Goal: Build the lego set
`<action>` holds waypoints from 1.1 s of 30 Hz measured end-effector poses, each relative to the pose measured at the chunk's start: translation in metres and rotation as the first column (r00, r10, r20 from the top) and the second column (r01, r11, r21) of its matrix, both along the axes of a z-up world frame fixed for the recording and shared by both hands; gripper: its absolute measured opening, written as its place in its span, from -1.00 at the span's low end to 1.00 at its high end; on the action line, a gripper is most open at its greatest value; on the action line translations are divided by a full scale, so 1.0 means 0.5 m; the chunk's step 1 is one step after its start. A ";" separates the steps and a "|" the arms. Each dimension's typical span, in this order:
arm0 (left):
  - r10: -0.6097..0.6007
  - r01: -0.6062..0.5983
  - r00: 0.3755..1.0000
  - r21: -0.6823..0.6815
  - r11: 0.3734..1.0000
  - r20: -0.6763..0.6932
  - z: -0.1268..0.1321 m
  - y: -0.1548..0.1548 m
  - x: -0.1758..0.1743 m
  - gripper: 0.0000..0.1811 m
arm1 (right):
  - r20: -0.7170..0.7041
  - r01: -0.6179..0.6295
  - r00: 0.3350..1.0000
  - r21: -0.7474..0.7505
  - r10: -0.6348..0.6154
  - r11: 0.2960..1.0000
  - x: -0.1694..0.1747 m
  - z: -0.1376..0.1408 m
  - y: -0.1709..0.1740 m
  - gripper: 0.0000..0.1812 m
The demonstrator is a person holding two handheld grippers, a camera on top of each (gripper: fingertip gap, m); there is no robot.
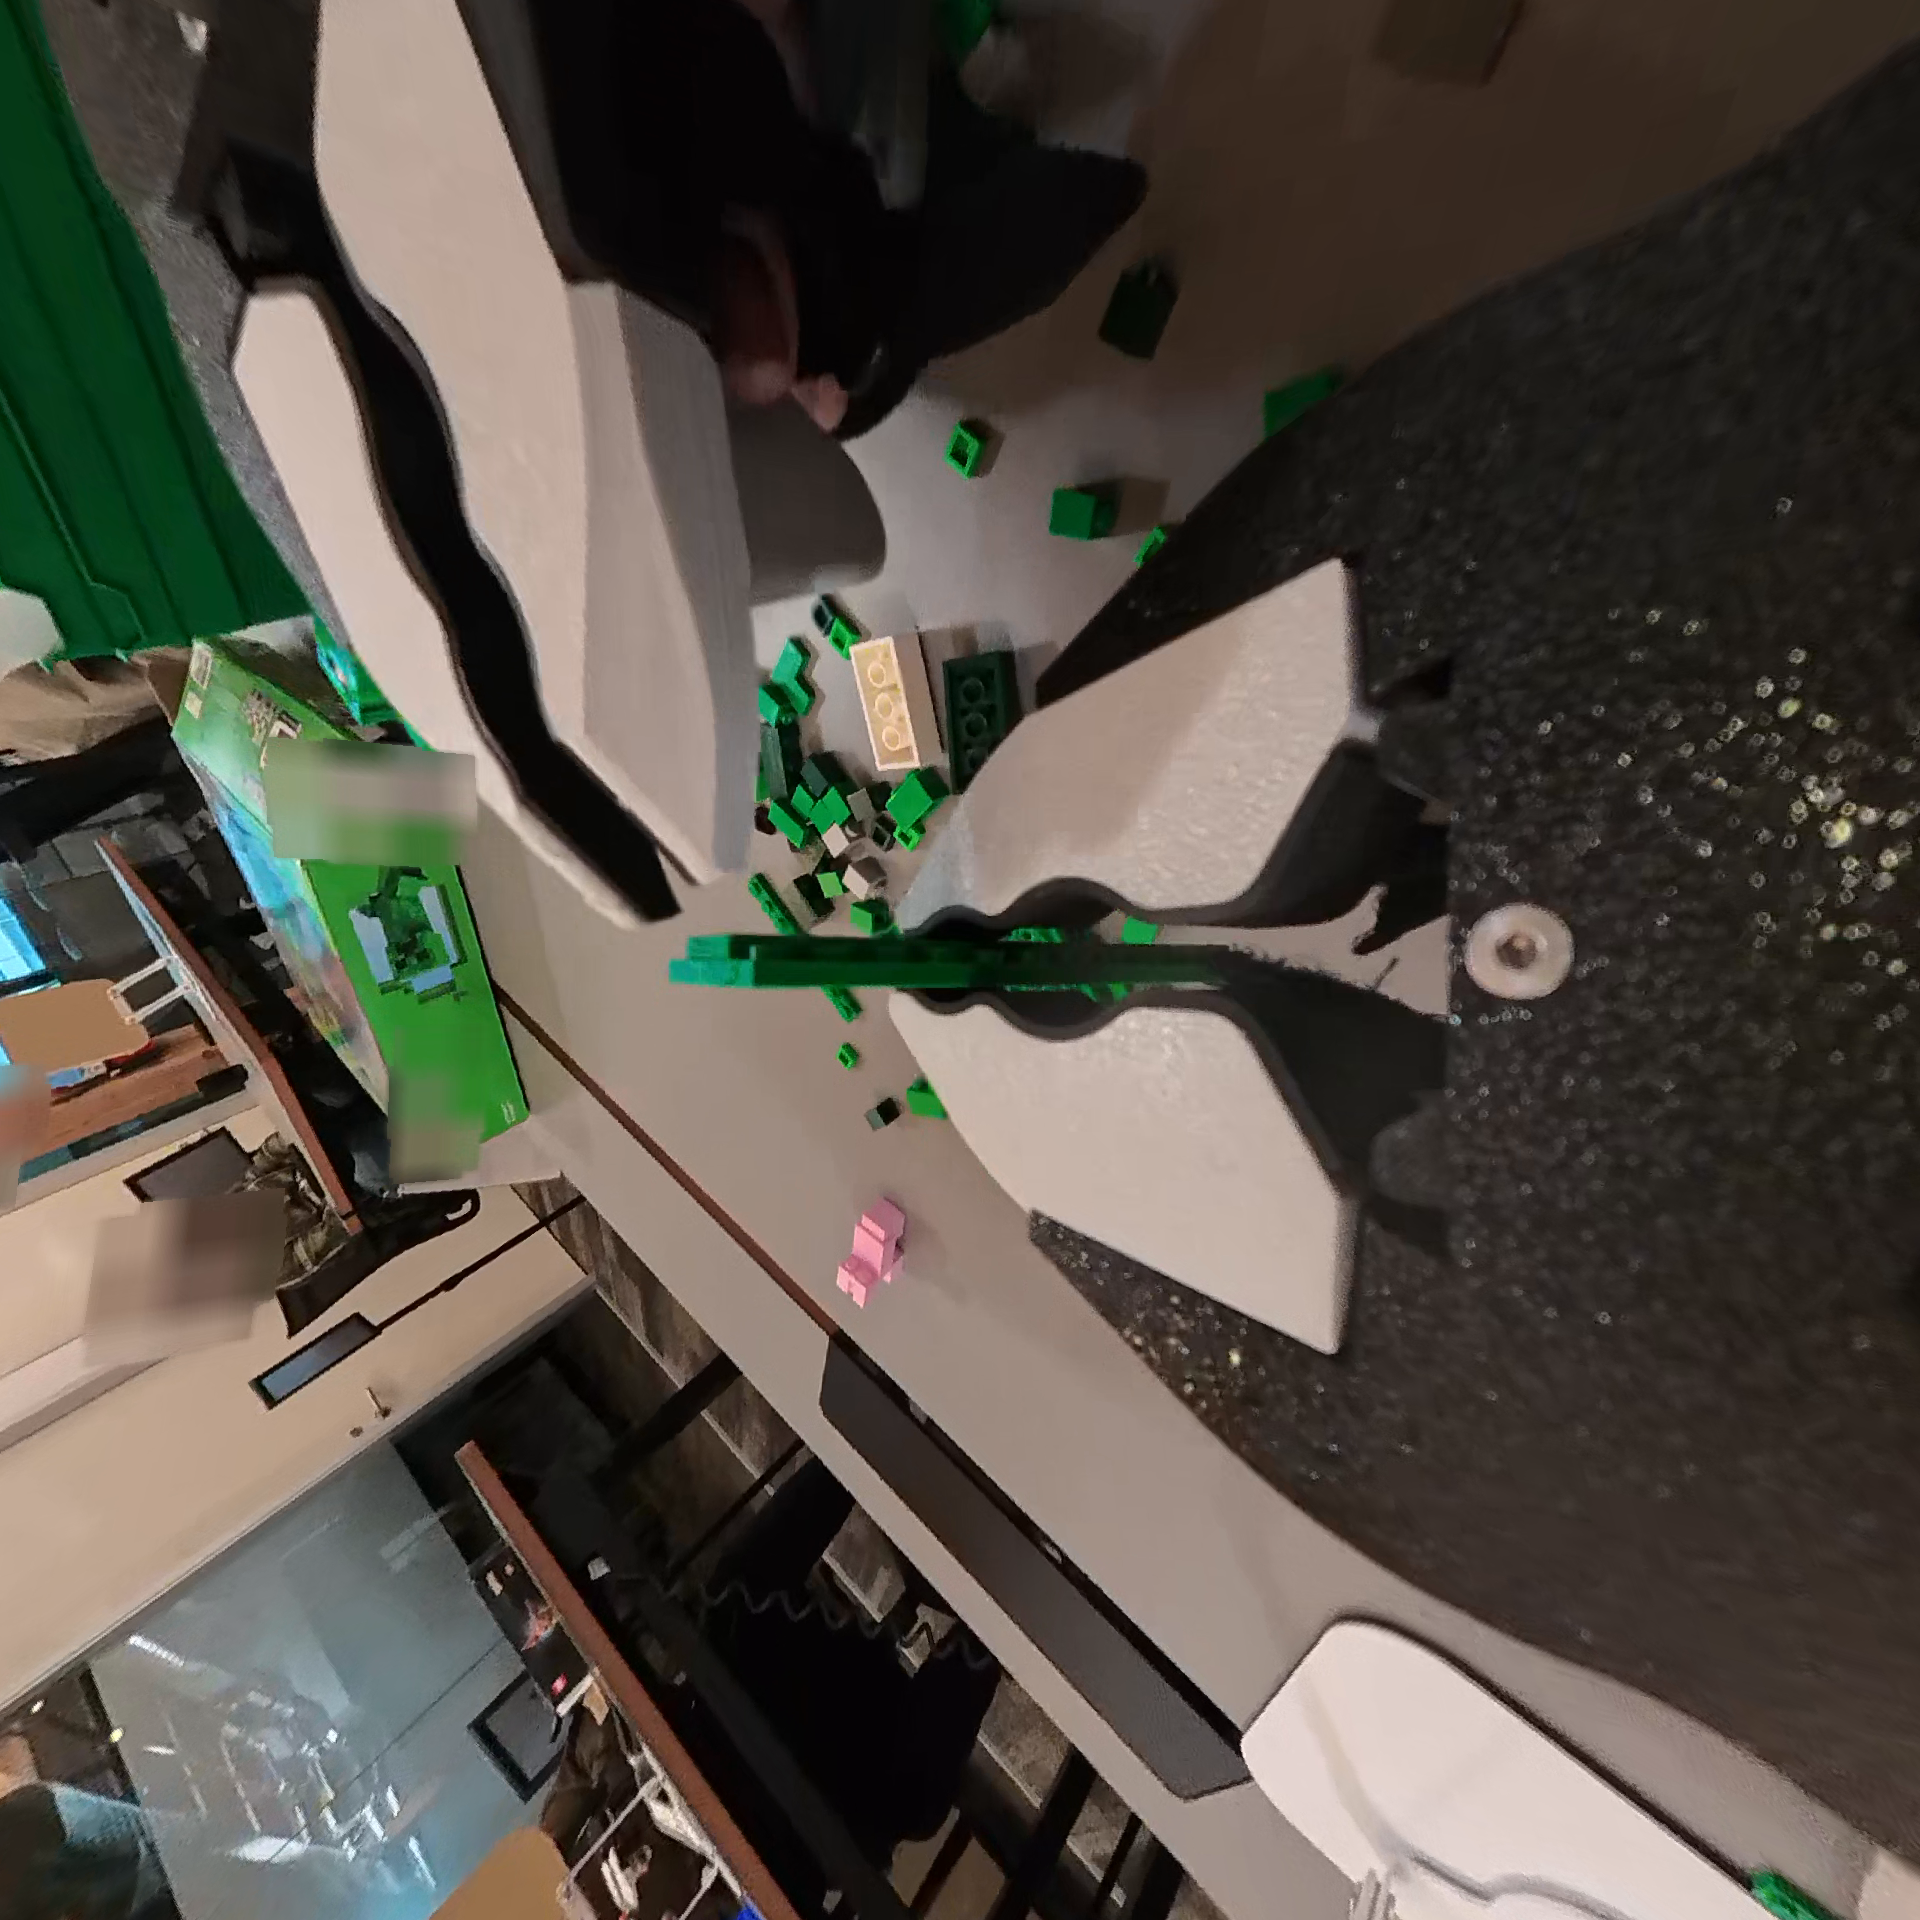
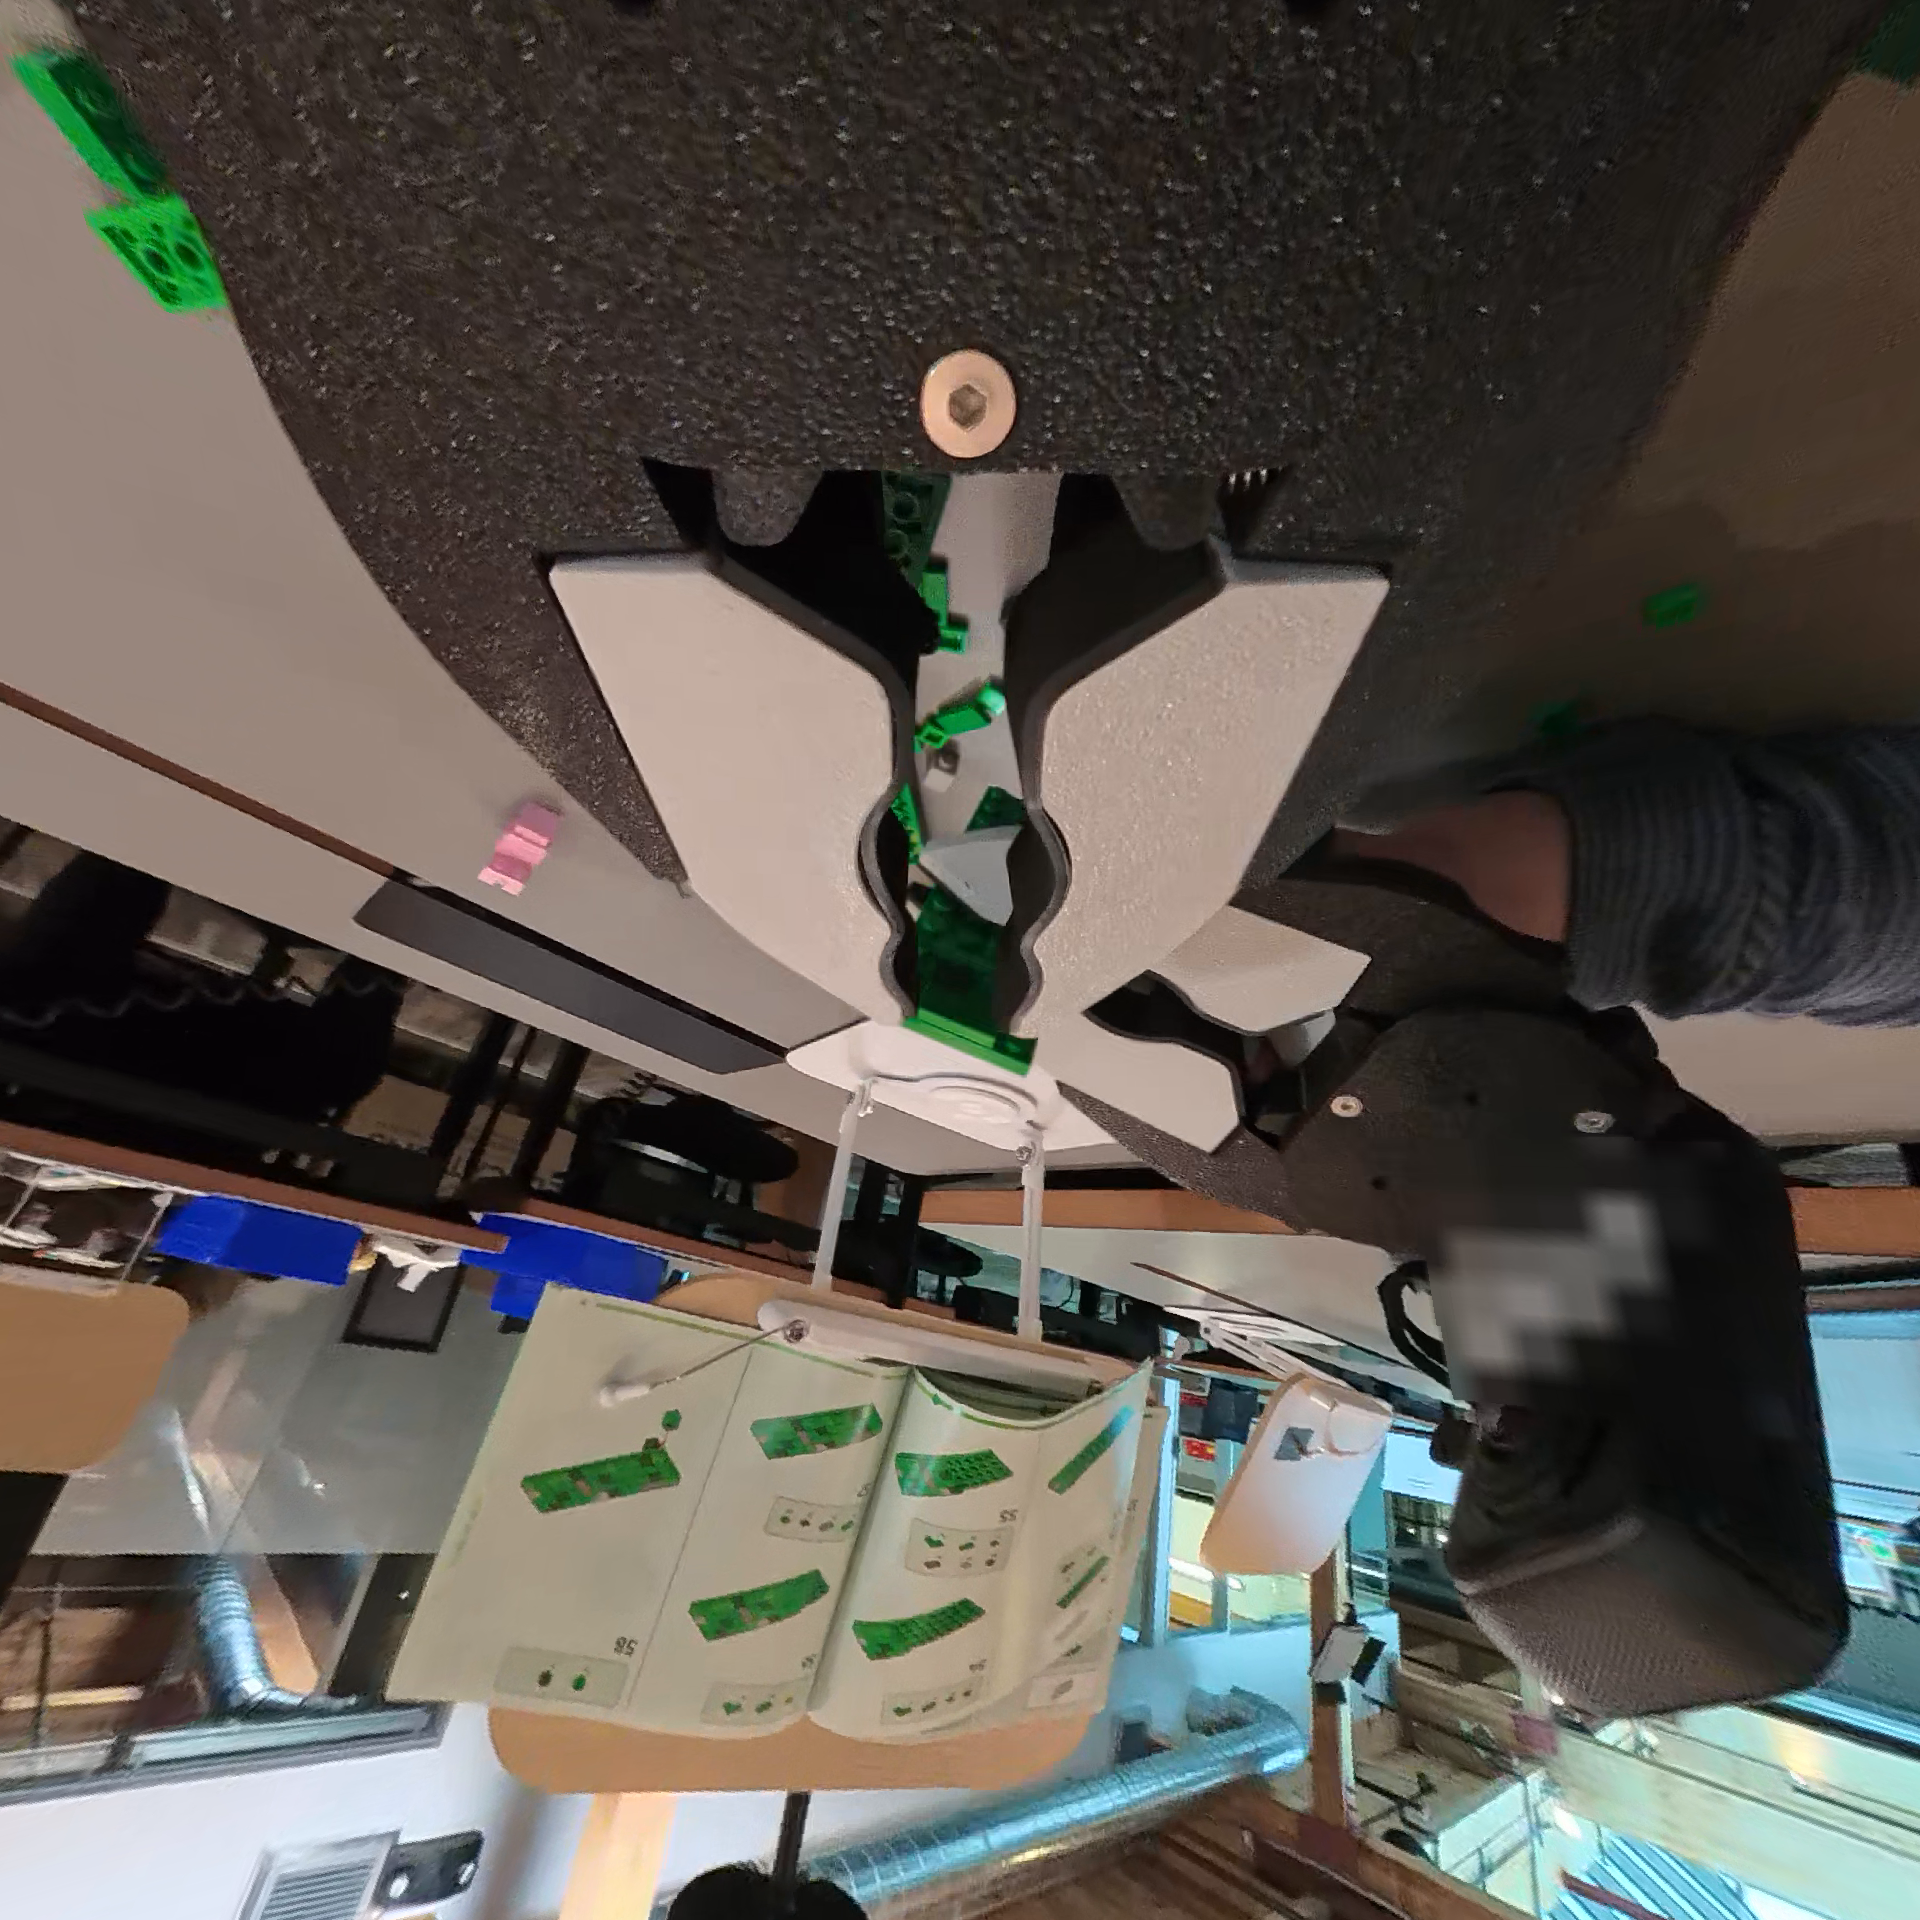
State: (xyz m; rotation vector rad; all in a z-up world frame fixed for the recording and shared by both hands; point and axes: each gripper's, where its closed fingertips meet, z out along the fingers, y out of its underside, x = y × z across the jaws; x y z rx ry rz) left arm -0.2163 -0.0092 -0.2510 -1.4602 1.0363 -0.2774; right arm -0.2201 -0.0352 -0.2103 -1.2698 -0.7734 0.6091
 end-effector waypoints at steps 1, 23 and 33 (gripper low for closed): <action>-0.011 0.011 1.000 -0.007 1.000 -0.004 -0.004 -0.001 0.002 -0.94 | 0.007 -0.001 1.000 -0.005 0.001 1.000 -0.002 -0.003 0.001 -0.84; -0.012 0.012 0.995 -0.008 1.000 -0.099 -0.034 0.006 0.000 -0.94 | 0.118 -0.009 0.993 0.106 -0.003 0.994 0.003 -0.013 0.012 -0.85; -0.030 0.028 0.999 -0.084 0.996 -0.033 -0.030 0.004 -0.006 -0.94 | 0.507 -0.090 0.834 0.511 -0.216 0.855 0.022 -0.024 0.018 -0.63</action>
